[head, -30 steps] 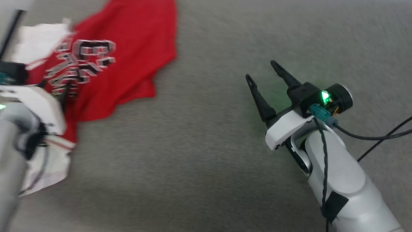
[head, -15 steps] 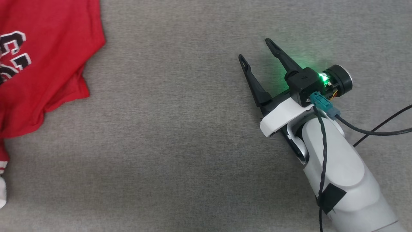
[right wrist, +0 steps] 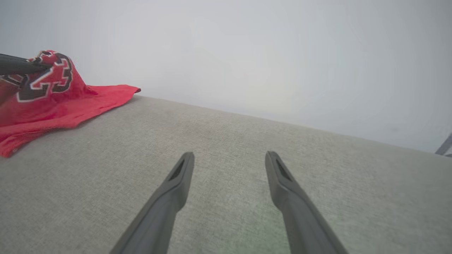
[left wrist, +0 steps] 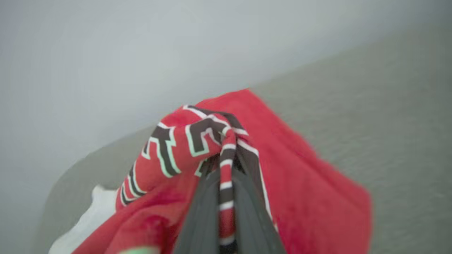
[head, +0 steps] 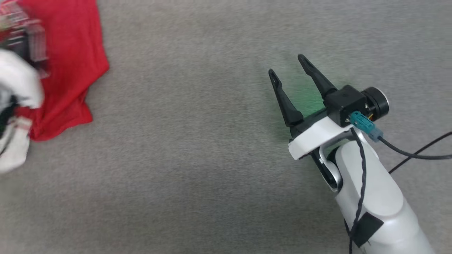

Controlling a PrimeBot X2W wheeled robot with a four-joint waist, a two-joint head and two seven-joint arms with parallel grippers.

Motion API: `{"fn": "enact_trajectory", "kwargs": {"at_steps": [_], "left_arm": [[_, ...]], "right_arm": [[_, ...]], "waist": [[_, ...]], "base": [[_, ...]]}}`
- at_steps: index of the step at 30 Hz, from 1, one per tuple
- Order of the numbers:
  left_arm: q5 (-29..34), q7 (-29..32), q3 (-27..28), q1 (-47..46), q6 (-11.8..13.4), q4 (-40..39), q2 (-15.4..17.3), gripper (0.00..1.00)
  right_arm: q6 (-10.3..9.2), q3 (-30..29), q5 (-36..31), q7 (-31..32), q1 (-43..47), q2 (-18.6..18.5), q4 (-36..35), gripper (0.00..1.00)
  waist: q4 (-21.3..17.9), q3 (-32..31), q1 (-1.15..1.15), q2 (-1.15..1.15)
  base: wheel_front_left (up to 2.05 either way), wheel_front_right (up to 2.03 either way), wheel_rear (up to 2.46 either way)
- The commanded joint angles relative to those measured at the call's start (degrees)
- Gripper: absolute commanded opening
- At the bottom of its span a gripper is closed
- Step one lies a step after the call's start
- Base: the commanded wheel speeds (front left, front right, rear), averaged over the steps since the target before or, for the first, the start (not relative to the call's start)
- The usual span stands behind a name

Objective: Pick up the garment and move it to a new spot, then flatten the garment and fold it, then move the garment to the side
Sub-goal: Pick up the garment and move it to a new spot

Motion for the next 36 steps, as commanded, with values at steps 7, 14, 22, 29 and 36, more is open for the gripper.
{"fn": "enact_trajectory", "kwargs": {"at_steps": [7,14,22,29,36], "left_arm": [[2.2,-1.5,-16.8,-8.6,0.1,-16.3,-2.9,0.0],[0.4,1.3,-26.4,-14.9,0.1,-30.6,-7.5,0.0],[2.4,18.8,-26.6,-6.5,0.1,-54.0,-9.0,0.0],[-2.1,29.8,-26.8,-1.8,0.1,-59.2,-3.7,0.0],[-3.5,38.2,-26.8,1.4,0.1,-56.4,-1.8,0.0]], "right_arm": [[-0.06,-2.0,4.1,-0.1,2.9,0.1,-3.6,1.0],[-0.06,-5.5,7.6,-0.1,4.5,0.1,-7.7,1.0],[-0.05,-12.4,10.6,-0.1,6.4,0.1,-11.5,1.0],[-0.05,-14.6,12.5,-0.1,7.2,0.1,-12.6,1.0],[-0.05,-13.2,14.1,-0.1,7.0,0.1,-12.9,1.0]], "waist": [[-6.7,-1.0,0.0,0.0],[-12.8,1.6,0.0,0.0],[-18.5,4.0,0.0,0.0],[-21.0,4.5,0.0,0.0],[-22.3,5.3,0.0,0.0]], "base": [[0.0,0.0,0.0],[0.0,0.0,0.0],[0.0,0.0,0.0],[0.0,0.0,0.0],[0.0,0.0,0.0]]}}
